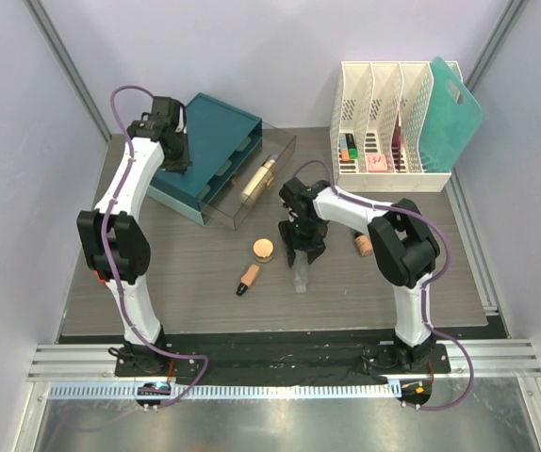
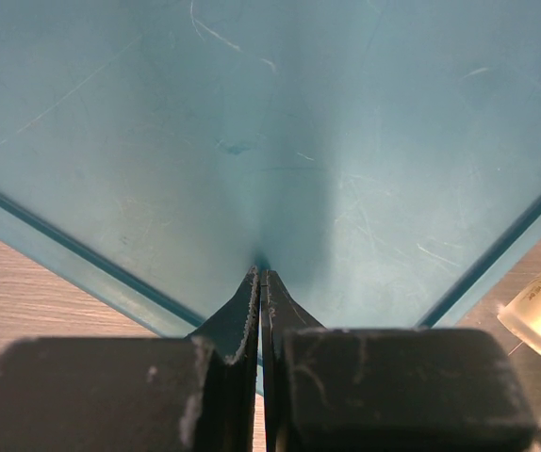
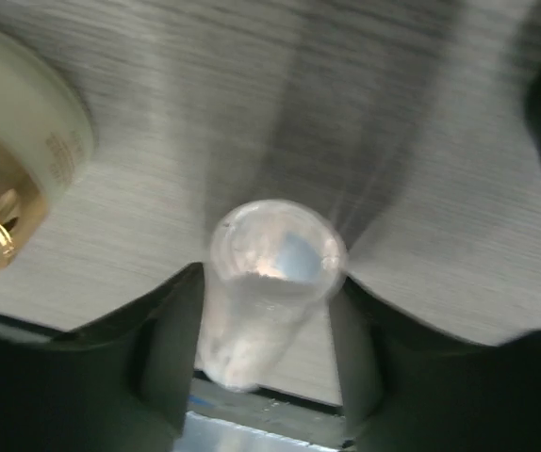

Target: Organize the makeup

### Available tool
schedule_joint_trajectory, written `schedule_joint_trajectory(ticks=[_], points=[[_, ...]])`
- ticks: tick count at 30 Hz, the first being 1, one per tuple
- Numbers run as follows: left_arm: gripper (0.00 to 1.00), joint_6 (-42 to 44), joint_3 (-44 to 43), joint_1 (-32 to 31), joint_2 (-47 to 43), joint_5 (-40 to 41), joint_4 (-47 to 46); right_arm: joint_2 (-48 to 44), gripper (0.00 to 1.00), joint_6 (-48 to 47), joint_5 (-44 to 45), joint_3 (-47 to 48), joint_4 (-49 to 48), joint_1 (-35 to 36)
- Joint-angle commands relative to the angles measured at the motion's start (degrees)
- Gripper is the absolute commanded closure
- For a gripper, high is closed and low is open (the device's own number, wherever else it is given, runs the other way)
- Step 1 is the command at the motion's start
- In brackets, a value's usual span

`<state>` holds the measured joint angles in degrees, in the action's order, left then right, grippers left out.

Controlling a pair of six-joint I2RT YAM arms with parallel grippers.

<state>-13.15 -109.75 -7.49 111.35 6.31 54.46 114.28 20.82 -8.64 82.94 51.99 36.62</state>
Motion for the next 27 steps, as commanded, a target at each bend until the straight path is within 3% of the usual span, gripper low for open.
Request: schedule_joint_trajectory(ticks=[1,4,10,16,23,27], points=[[1.0,-0.39,1.82,0.1,-0.61,-1.21,2.85,1.73,0.69,-1.22,-0.15,0.03,-1.8,0.47],[1.0,-0.21,1.74,0.1,-0.78,-0.86,2.76,1.04,0.99,-1.13,0.91,0.03,-1.63,0.47],[1.0,0.05,1.65,0.1,-0.96,-0.59,2.85,-4.31,0.99,-2.27,3.02,2.58,2.23,0.38],[1.0,0.23,1.74,0.1,-0.96,-0.51,2.94,-8.81,0.99,-4.03,1.26,11.09,3.38,-0.23],[1.0,0.14,2.26,0.1,-0.35,-1.38,2.85,-7.14,0.99,-3.25,-6.99,25.15,-1.35,-2.96],[1.0,-0.21,2.27,0.1,-0.17,-2.08,2.5,-4.33,0.99,0.52,-16.81,29.47,-7.15,-4.98]])
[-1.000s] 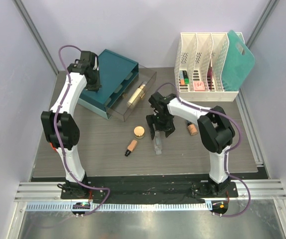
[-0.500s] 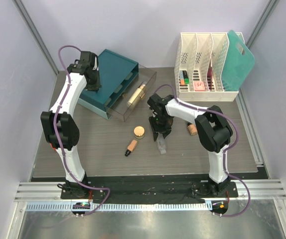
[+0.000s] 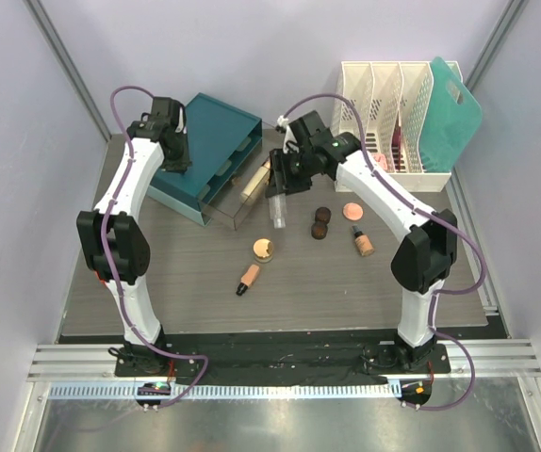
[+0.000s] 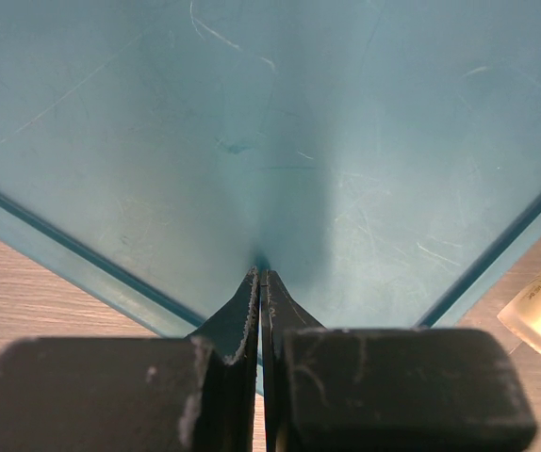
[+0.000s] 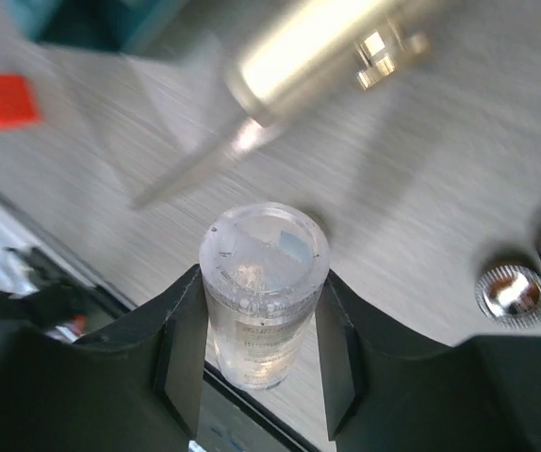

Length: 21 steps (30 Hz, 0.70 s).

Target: Organize the makeup

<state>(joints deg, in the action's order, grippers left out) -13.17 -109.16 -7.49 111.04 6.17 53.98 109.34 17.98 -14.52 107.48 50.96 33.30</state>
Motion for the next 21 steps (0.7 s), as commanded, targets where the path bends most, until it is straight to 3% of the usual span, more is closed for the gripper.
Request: schedule_joint_trajectory(ticks=[1,13,17,19,20,21], points=[[1.0,-0.36,1.67,0.1,0.14,-2.13,2.89,1.83,0.99,4.25,-12.88,5.54,-9.88,-2.18],[1.0,-1.24,2.46,0.02,0.58,-2.31,2.8,14.84,0.98,18.49,-20.89,16.0,-31.23,-2.19],[1.0,-1.42,2.55,0.1,0.31,-3.71,2.8,18.8,0.92,21.39,-20.2,18.64,-31.89,-1.84],[1.0,-1.16,2.47,0.1,0.05,-3.63,2.8,19.94,0.82,21.75,-19.93,18.38,-31.63,-1.83],[1.0,-0.9,2.29,0.1,-0.04,-3.19,2.8,20.21,0.72,21.66,-19.67,18.12,-31.28,-1.66],[1.0,-0.72,2.2,0.1,-0.04,-3.01,2.89,20.39,0.53,21.57,-19.06,17.85,-31.01,-1.57]])
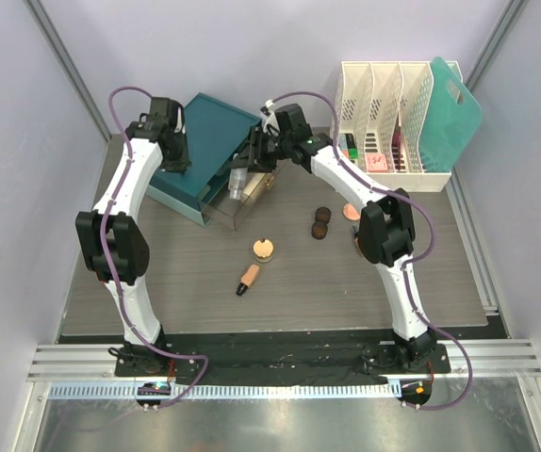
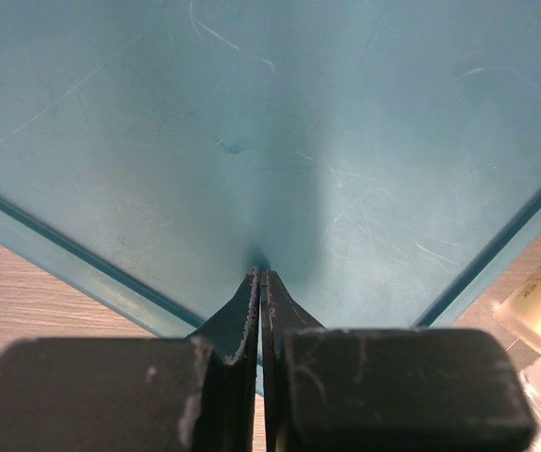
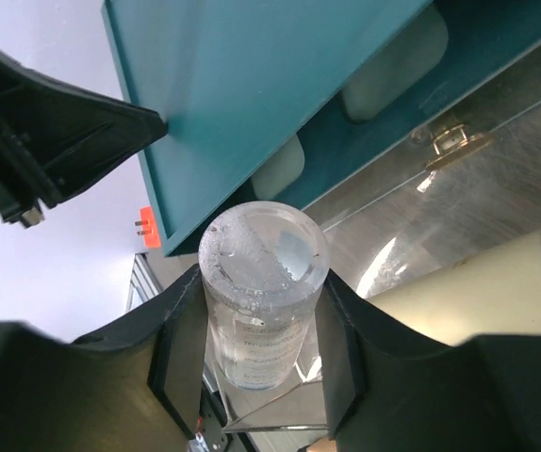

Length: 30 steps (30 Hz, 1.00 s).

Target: Organize the makeup

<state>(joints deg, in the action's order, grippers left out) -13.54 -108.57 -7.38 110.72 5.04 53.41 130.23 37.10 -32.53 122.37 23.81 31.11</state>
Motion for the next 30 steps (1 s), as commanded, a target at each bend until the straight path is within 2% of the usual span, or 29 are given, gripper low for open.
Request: schedule_joint_trajectory(ticks=[1,3,6,11,14,18,20,25,30], points=[[1.0,-0.17,1.26,-0.01,0.12,-1.7,3.72,-0.77,0.46,1.93,-0.08,2.79,-2.73,0.79],[1.0,0.27,1.0,-0.01,0.2,-1.0,4.07,-1.56,0.29,0.34,2.11,1.39,-2.37,0.88],[1.0,0.53,0.91,-0.01,0.11,-0.64,4.16,-2.7,0.2,-0.89,4.05,0.94,-1.49,0.97],[1.0,0.53,0.73,-0.01,-0.15,-0.82,4.25,-7.26,0.2,-2.99,8.44,0.59,-0.35,0.88],[1.0,0.53,0.73,-0.01,-0.5,-1.08,4.34,-12.43,0.19,-7.38,13.97,-0.72,4.3,0.88],[1.0,0.45,1.52,-0.01,-1.11,-1.7,4.08,-19.83,0.19,-15.03,25.39,-6.25,16.66,0.88],[1.0,0.36,1.79,-0.01,-1.29,-2.22,3.99,-22.47,0.18,-18.38,31.71,-12.65,20.11,0.62],[1.0,0.18,1.52,-0.01,-1.64,-3.19,3.72,-33.71,0.18,-16.8,36.57,-33.71,23.91,-5.09],[1.0,0.36,1.61,-0.01,-1.91,-3.46,3.72,-40.92,0.18,-16.8,42.37,-45.88,26.19,-10.71]])
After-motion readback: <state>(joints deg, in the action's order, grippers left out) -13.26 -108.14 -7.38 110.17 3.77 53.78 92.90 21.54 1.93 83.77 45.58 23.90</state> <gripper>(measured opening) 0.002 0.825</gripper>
